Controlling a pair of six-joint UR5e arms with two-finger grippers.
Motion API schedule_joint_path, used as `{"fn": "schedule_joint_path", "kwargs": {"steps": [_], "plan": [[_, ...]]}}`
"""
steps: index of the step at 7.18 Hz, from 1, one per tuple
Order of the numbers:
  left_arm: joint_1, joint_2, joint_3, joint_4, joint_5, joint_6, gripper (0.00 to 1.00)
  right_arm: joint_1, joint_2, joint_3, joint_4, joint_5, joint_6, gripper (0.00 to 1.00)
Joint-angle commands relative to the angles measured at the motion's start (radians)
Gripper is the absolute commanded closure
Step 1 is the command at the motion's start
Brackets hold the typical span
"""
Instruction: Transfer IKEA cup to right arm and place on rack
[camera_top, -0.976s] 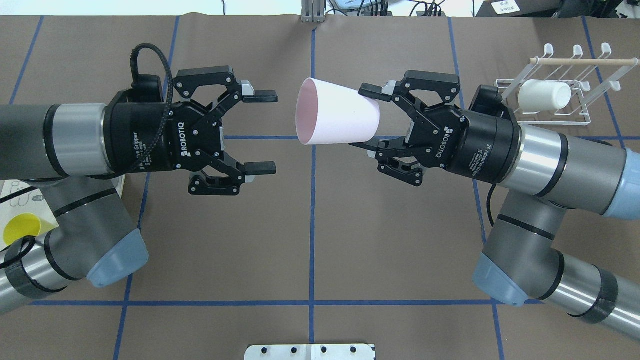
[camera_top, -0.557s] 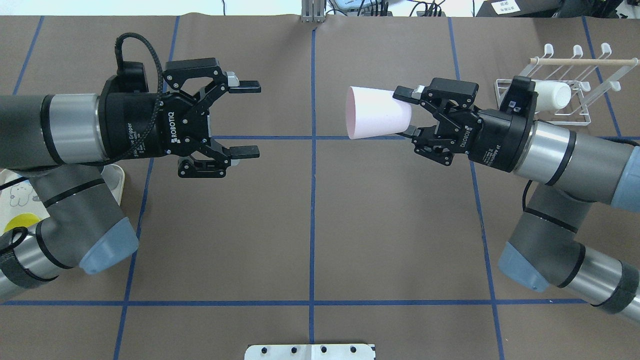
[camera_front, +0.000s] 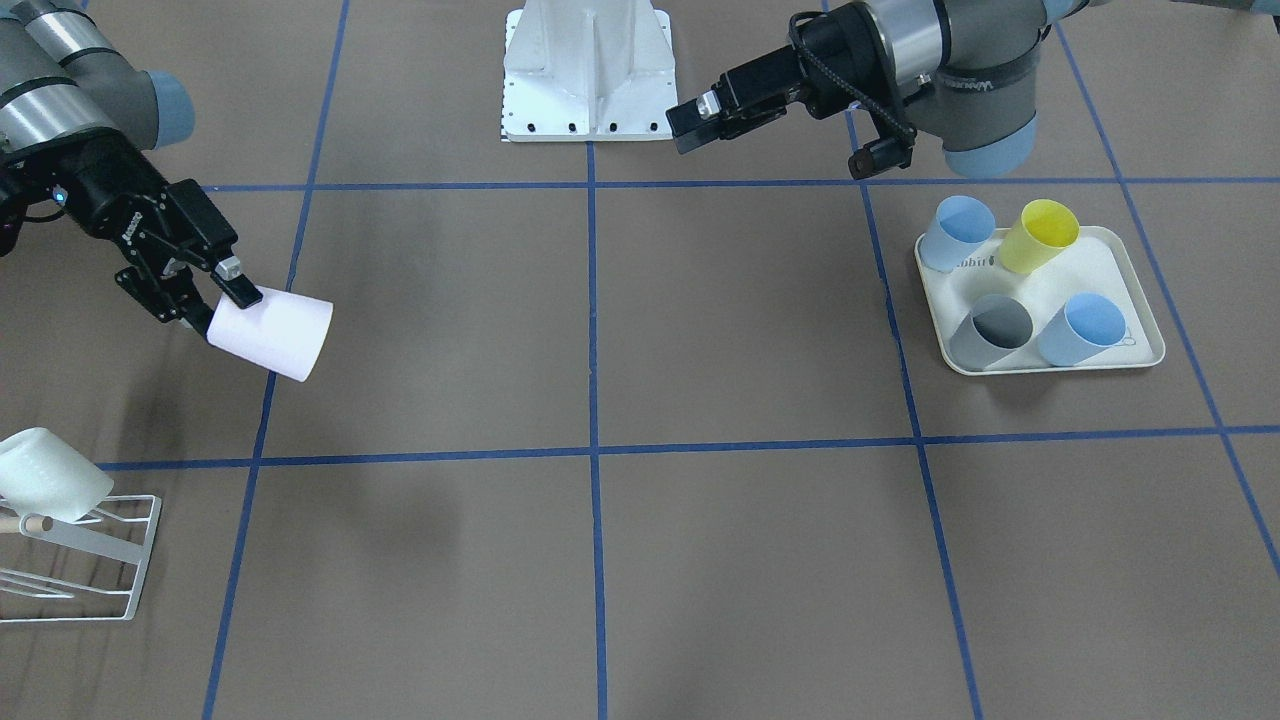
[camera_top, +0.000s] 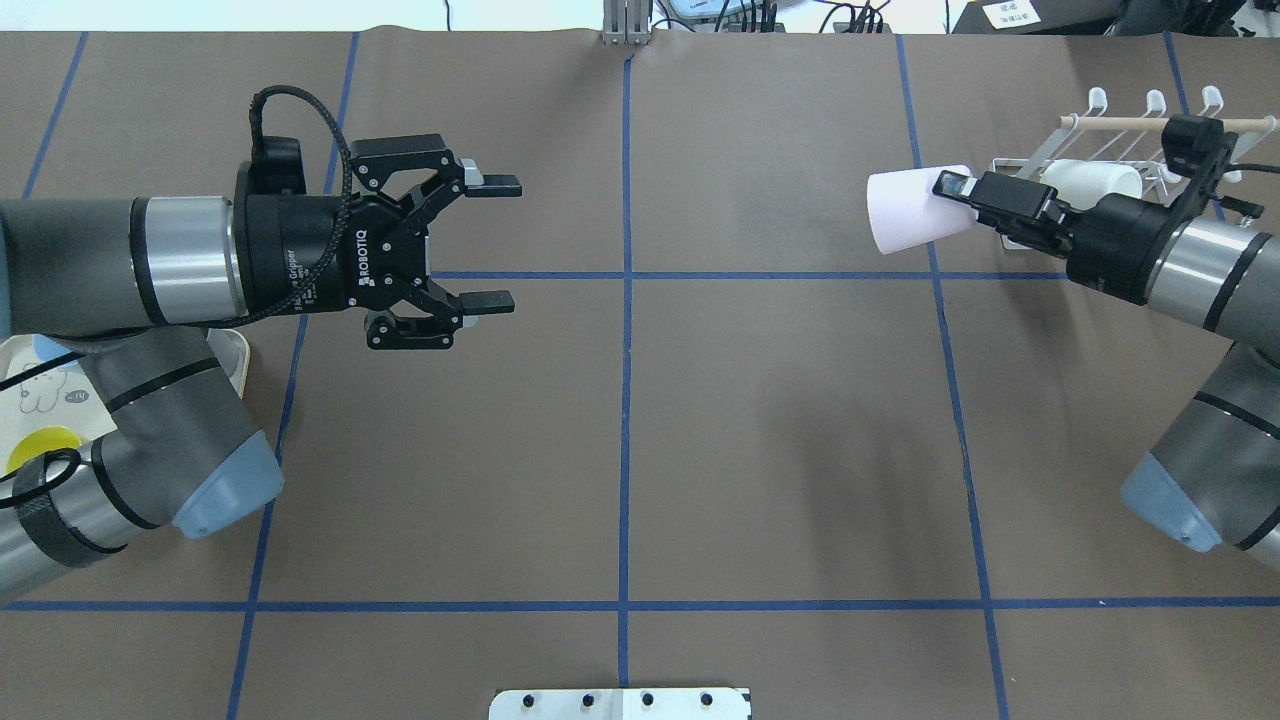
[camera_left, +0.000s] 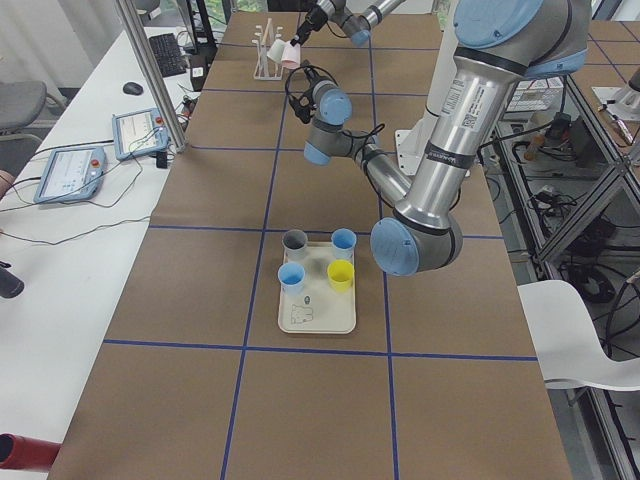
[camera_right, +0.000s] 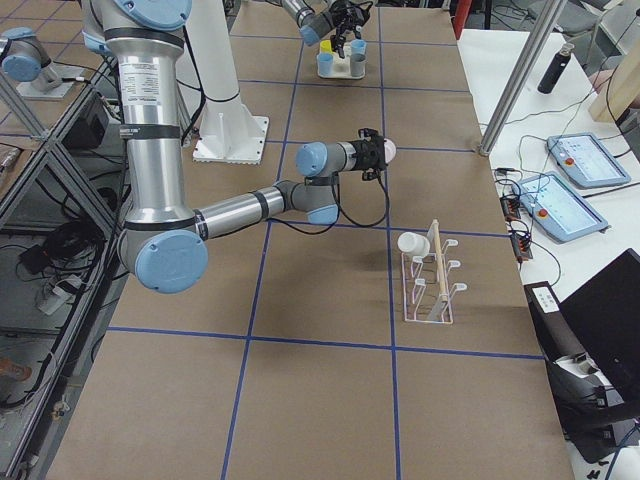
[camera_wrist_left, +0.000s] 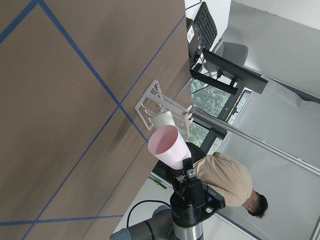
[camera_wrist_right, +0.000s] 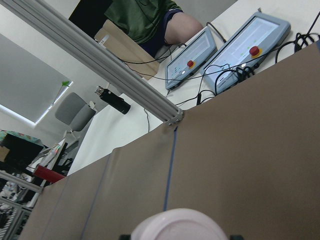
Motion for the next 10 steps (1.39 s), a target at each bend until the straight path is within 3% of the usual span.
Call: {"fn": "schedule_joint_path", "kwargs": {"steps": [1, 2, 5, 8, 10], "plan": [[0.004, -0.002, 0.031, -0.001, 0.006, 0.0, 0.0, 0.156, -0.011, 0.015, -0.24, 0.107, -0.234, 1.0], [0.004, -0.004, 0.034, -0.002, 0.006, 0.0, 0.0, 0.206, -0.023, 0.012, -0.297, 0.151, -0.342, 1.0], [0.008, -0.007, 0.049, -0.002, 0.026, 0.0, 0.0, 0.388, -0.031, 0.01, -0.425, 0.341, -0.349, 1.0], [0.013, -0.008, 0.062, -0.004, 0.043, 0.0, 0.0, 0.441, -0.05, 0.012, -0.574, 0.346, -0.586, 1.0], [0.015, -0.01, 0.063, -0.004, 0.043, 0.0, 0.0, 0.443, -0.05, 0.001, -0.625, 0.332, -0.62, 1.0]]}}
